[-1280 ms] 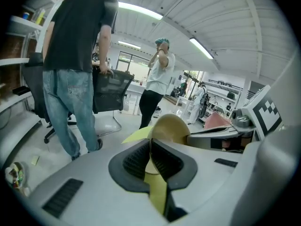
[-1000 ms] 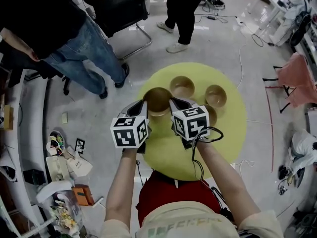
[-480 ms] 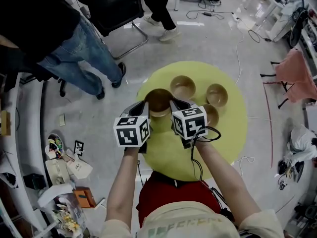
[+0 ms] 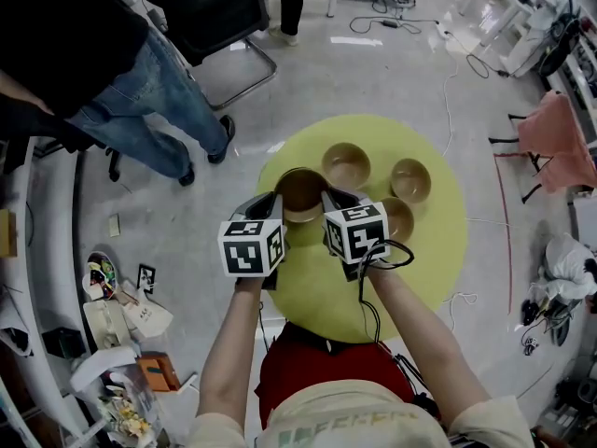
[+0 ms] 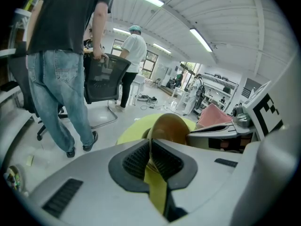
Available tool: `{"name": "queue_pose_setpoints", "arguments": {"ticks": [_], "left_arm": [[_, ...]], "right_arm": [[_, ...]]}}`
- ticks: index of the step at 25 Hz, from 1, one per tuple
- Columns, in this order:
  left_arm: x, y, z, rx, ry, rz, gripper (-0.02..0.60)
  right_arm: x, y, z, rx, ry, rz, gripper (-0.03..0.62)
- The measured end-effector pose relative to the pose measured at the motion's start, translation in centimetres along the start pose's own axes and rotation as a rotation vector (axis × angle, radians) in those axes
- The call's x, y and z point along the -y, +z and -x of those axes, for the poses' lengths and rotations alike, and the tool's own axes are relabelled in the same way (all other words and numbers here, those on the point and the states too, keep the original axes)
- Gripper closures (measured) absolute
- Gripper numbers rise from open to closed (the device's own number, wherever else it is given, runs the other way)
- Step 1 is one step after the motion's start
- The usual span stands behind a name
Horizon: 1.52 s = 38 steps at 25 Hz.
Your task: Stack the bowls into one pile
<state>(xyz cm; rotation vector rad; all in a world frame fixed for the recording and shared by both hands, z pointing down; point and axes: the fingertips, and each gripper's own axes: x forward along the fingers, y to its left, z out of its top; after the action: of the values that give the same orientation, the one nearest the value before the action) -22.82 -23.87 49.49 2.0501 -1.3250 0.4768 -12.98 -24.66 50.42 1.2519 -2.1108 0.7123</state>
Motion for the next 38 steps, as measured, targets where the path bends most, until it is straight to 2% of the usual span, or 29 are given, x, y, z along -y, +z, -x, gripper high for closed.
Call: {"name": "queue_pose_setpoints", "arguments": {"ticks": [10, 16, 31, 38], "left_arm": [[-0.3, -0.9, -0.8, -0.03, -0.003, -0.002, 0.549], [-0.2, -1.2, -1.1, -0.04, 0.001, -0.002, 0.548], [-0.5, -0.7, -1.2, -0.033, 0.0, -0.019, 0.548], [-0.6, -1.0, -1.3, -0.03, -0.01, -0.022, 0.546]], "right_arm": [[0.1, -0.7, -0.7, -0.021, -0.015, 0.019, 0.553], [0.2, -1.1, -0.7, -0.029, -0.033, 0.067, 0.553], [0.2, -0.5, -1.8, 0.041, -0.102, 0.171, 0.553], [-0.5, 0.1, -1.4, 0.077, -0.117, 0.186, 0.553]]}}
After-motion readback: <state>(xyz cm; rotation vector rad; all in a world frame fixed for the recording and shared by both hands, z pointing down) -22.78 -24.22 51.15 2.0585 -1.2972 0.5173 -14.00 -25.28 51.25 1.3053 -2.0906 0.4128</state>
